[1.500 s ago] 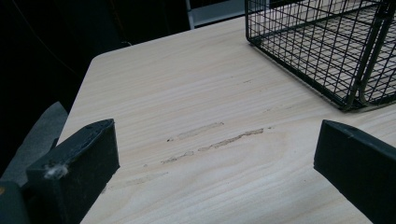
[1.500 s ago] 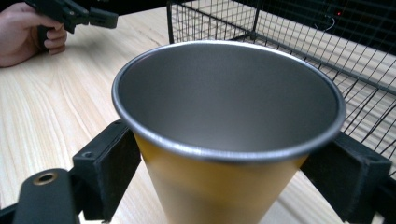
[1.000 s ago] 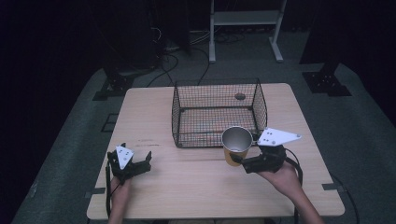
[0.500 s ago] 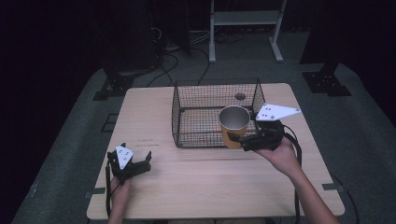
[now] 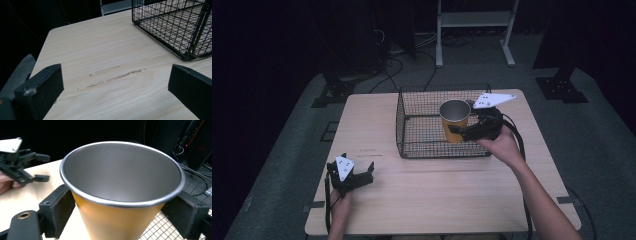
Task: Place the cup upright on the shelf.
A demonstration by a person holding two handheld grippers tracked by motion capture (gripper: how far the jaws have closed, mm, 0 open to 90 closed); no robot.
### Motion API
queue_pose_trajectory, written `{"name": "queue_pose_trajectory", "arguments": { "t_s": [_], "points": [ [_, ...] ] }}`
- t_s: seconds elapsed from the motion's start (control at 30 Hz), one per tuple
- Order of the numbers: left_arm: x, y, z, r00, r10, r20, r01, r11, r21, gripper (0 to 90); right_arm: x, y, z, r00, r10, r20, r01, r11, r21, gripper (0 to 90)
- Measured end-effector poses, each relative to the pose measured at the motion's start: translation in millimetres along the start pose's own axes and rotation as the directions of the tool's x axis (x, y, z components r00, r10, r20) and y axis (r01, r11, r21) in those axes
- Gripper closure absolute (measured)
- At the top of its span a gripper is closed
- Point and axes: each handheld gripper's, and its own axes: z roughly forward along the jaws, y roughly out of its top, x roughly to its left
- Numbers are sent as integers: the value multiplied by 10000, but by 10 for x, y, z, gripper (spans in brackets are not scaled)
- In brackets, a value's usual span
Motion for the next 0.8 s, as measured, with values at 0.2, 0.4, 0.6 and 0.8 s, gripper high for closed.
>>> {"name": "queue_pose_trajectory", "arguments": {
  "t_s": [0.2,0.4,0.6,0.8],
  "points": [
    [4,-1,-1,10000,-14,-1,14,10000,-5,0,-202,45,235,9999,114,-9,-113,9997,233,140],
    [7,-2,0,10000,-55,23,55,10000,-29,0,-355,47,435,9993,264,-281,-251,9988,432,139],
    [10,-2,-2,10000,-78,39,79,10000,-28,0,-492,27,654,9976,406,-567,-367,9970,688,139],
    [12,-3,-2,9999,-113,61,113,9999,-58,0,-592,-7,825,9954,442,-855,-381,9967,713,139]
  ]
}}
